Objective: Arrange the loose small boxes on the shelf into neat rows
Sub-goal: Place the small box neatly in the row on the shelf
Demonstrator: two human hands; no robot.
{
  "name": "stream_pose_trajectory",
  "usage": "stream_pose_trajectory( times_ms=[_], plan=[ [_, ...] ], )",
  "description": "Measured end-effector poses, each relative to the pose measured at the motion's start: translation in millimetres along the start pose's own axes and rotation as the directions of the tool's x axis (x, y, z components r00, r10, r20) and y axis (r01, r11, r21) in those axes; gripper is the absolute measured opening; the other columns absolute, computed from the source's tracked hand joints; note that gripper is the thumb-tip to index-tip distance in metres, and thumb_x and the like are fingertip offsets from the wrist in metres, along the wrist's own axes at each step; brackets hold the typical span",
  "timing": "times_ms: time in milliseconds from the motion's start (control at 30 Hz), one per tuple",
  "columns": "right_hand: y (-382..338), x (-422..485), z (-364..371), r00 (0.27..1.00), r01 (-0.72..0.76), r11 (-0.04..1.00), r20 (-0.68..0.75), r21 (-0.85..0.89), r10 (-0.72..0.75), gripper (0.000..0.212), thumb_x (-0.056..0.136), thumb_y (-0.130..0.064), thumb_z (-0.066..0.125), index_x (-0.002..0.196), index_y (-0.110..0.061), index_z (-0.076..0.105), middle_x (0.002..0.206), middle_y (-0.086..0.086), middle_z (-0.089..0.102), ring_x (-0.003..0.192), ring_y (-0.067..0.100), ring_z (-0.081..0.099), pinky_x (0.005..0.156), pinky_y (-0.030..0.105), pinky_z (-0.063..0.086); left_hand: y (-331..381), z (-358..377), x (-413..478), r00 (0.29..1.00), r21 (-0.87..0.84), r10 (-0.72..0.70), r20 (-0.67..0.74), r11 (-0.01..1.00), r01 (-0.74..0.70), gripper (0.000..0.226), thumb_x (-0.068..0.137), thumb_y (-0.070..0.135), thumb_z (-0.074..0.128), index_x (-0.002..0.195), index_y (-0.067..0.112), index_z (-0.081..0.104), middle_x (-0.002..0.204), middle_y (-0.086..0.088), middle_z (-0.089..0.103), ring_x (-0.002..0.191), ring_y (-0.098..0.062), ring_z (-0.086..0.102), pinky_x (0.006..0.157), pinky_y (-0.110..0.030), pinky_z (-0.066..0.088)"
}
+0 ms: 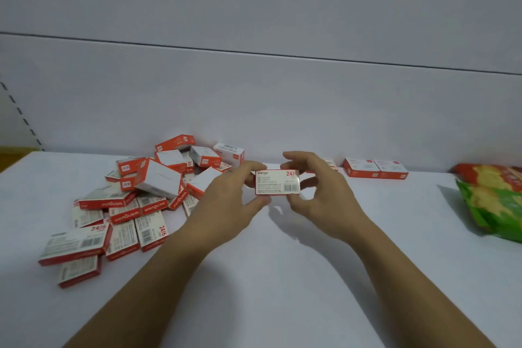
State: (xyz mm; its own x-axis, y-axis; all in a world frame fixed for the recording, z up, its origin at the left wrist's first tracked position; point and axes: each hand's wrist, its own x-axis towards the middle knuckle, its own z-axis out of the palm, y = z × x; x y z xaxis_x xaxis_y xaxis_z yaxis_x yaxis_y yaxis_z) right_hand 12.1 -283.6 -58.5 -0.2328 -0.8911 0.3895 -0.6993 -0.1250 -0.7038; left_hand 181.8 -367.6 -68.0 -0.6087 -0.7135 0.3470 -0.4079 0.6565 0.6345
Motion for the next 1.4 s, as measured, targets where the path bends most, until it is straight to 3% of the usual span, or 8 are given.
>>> stream_pose_trajectory(
  times_ms=[300, 500, 633, 767, 867, 1000, 1133, 1400],
  plan=[
    [4.8, -5.8, 5.9, 0.993, -0.034, 0.999, -0.110, 0.007, 0.034, 0.064, 0.076, -0.001, 0.072, 0.128, -0.029, 0.048, 0.122, -0.015, 0.050, 0.108, -0.010, 0.048, 0.082, 0.006, 0.045, 6.0, -0.1, -0.3, 0.998, -0.077, -0.015, -0.065, 0.997, 0.009, 0.042, 0.078, 0.028, 0.076, 0.107, 0.039, 0.049, 0.109, 0.016, 0.066, 0.093, -0.004, 0.055, 0.073, -0.005, 0.043],
    [-4.3, -4.8, 12.9, 0.977, -0.171, 0.978, -0.107, 0.119, 0.183, 0.042, 0.082, -0.025, 0.070, 0.122, -0.030, 0.060, 0.114, -0.015, 0.063, 0.097, -0.002, 0.059, 0.078, 0.017, 0.052, 6.0, 5.1, -1.3, 0.995, -0.077, -0.022, -0.093, 0.997, 0.015, 0.045, 0.076, 0.026, 0.078, 0.111, 0.035, 0.051, 0.106, 0.012, 0.064, 0.094, -0.005, 0.056, 0.077, -0.010, 0.045],
    [-13.1, -6.6, 19.3, 0.958, -0.250, 0.949, -0.090, 0.194, 0.271, 0.052, 0.072, -0.042, 0.077, 0.120, -0.032, 0.060, 0.109, -0.018, 0.063, 0.097, -0.002, 0.061, 0.075, 0.015, 0.053, 7.5, 12.5, -3.8, 0.985, -0.071, 0.076, -0.155, 0.994, -0.088, 0.043, 0.075, 0.017, 0.077, 0.110, 0.027, 0.055, 0.098, 0.012, 0.061, 0.091, -0.002, 0.054, 0.078, -0.012, 0.044],
    [-14.0, -7.9, 14.4, 0.944, -0.300, 0.909, -0.049, 0.288, 0.327, 0.047, 0.072, -0.036, 0.079, 0.115, -0.030, 0.062, 0.102, -0.016, 0.067, 0.091, -0.002, 0.064, 0.076, 0.018, 0.054, 6.9, 19.3, -2.3, 0.959, -0.021, 0.205, -0.196, 0.977, -0.213, 0.044, 0.075, 0.020, 0.075, 0.115, 0.025, 0.057, 0.091, 0.011, 0.058, 0.088, -0.007, 0.053, 0.080, -0.022, 0.046],
    [-12.1, -6.1, 6.7, 0.929, -0.350, 0.790, 0.079, 0.503, 0.361, 0.047, 0.075, -0.018, 0.077, 0.119, -0.024, 0.061, 0.108, -0.007, 0.069, 0.095, 0.004, 0.067, 0.083, 0.024, 0.054, 7.2, 16.8, -2.3, 0.975, -0.055, 0.166, -0.147, 0.983, -0.176, 0.056, 0.076, 0.033, 0.077, 0.125, 0.036, 0.050, 0.090, 0.016, 0.051, 0.091, -0.007, 0.051, 0.079, -0.016, 0.043],
    [-8.8, -2.7, -3.0, 0.918, -0.357, 0.386, 0.243, 0.851, 0.314, 0.053, 0.073, -0.009, 0.064, 0.125, -0.006, 0.057, 0.116, 0.021, 0.065, 0.110, 0.036, 0.063, 0.098, 0.043, 0.048, 8.8, 10.9, -4.3, 0.993, -0.142, 0.021, -0.117, 0.989, -0.038, 0.060, 0.069, 0.054, 0.069, 0.122, 0.044, 0.041, 0.094, 0.022, 0.051, 0.096, 0.001, 0.049, 0.075, -0.007, 0.039],
    [-7.3, -0.2, -8.9, 0.905, -0.364, 0.092, 0.329, 0.927, 0.268, 0.046, 0.080, -0.009, 0.051, 0.123, 0.006, 0.055, 0.122, 0.034, 0.057, 0.114, 0.049, 0.056, 0.098, 0.051, 0.047, 9.9, 9.2, -4.4, 0.991, -0.163, -0.017, -0.134, 0.987, -0.006, 0.053, 0.072, 0.051, 0.069, 0.118, 0.041, 0.045, 0.094, 0.021, 0.053, 0.095, 0.004, 0.048, 0.073, -0.010, 0.040],
    [-4.2, 2.9, -0.4, 0.843, -0.441, 0.149, 0.351, 0.885, 0.407, 0.037, 0.095, -0.010, 0.030, 0.117, 0.005, 0.057, 0.108, 0.033, 0.065, 0.101, 0.048, 0.063, 0.083, 0.048, 0.056, 7.1, 10.4, -3.0, 0.995, -0.085, 0.004, -0.100, 0.996, -0.013, 0.050, 0.078, 0.051, 0.064, 0.124, 0.036, 0.053, 0.102, 0.020, 0.055, 0.095, 0.002, 0.049, 0.076, -0.018, 0.047]
  ],
)
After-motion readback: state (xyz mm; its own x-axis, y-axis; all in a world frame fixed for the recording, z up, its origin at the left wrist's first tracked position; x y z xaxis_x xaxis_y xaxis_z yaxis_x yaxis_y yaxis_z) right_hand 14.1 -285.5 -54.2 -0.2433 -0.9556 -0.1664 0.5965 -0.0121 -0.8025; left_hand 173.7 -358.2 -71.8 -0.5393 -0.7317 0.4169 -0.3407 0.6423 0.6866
